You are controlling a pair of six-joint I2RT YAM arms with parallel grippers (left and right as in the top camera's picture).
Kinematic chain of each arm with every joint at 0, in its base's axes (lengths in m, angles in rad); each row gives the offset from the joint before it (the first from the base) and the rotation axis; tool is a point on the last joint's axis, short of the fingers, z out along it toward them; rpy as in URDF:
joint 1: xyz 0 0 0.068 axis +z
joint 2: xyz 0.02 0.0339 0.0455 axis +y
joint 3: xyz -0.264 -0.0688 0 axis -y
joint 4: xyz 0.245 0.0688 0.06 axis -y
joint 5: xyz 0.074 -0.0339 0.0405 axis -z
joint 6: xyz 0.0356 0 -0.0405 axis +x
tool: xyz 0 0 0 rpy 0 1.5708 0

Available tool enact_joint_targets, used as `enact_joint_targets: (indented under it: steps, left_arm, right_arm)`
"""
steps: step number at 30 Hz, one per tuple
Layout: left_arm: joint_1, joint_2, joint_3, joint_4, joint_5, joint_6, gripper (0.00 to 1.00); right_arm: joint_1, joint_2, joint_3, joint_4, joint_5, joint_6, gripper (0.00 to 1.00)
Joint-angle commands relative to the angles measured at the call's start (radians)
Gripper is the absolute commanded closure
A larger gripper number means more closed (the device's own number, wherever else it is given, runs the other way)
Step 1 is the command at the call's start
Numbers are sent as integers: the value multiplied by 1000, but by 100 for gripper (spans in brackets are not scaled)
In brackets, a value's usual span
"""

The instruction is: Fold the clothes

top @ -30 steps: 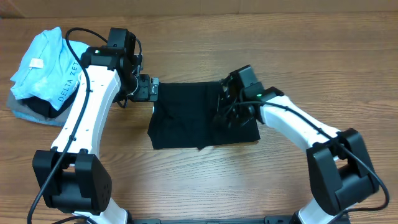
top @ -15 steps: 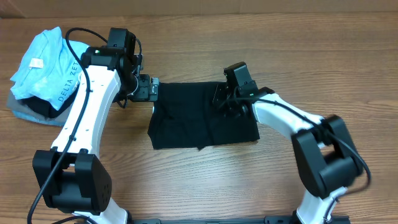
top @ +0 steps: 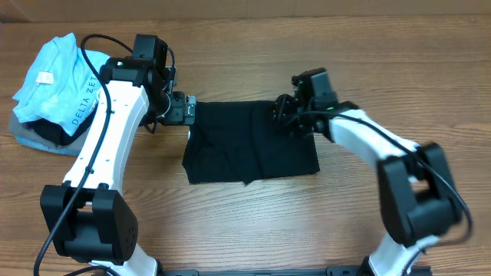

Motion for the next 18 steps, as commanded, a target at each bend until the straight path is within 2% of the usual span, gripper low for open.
enact_joint_targets:
  steps: [1, 4, 7, 11, 16, 18]
  left_arm:
    - [3, 4, 18, 1, 8, 15, 0]
    - [3, 4, 18, 1, 8, 15, 0]
    - [3, 4, 18, 1, 8, 15, 0]
    - [3, 4, 18, 1, 8, 15, 0]
    - [3, 4, 18, 1, 8, 15, 0]
    - [3, 4, 18, 1, 8, 15, 0]
  right_arm:
    - [-15, -140, 19, -184, -122, -58, 62]
    - [-3, -153, 18, -378, -120, -58, 72]
    - [35, -144, -17, -428, -111, -45, 81]
    - [108, -121, -116, -302, -21, 151, 87]
    - [200, -53, -238, -50, -49, 369, 93]
    - [237, -21, -263, 50, -53, 403, 93]
